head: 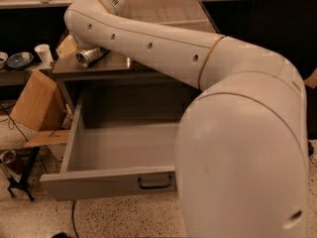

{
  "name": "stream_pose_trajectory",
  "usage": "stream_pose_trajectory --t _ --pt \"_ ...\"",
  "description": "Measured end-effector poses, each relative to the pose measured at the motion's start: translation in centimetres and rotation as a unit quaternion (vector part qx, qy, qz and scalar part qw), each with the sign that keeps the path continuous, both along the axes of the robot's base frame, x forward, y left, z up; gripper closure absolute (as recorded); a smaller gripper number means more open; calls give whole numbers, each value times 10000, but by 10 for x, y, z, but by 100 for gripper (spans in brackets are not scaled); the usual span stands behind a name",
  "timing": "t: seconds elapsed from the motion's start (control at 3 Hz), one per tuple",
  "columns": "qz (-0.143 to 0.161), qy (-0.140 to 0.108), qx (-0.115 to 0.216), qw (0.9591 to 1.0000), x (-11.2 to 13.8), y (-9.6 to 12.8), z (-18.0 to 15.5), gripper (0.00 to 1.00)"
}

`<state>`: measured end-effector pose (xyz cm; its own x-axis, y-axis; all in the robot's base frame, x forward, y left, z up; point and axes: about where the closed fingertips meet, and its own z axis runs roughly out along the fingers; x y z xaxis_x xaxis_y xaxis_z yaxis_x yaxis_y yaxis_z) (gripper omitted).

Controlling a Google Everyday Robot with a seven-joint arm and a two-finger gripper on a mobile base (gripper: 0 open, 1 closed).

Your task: Place redbull can into top drawer

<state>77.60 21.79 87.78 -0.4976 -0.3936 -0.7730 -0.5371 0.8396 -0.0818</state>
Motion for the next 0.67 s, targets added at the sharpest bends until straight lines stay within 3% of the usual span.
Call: stream_pose_trajectory --t 0.67 --pt "-143 287 -154 9994 19 11 -36 0"
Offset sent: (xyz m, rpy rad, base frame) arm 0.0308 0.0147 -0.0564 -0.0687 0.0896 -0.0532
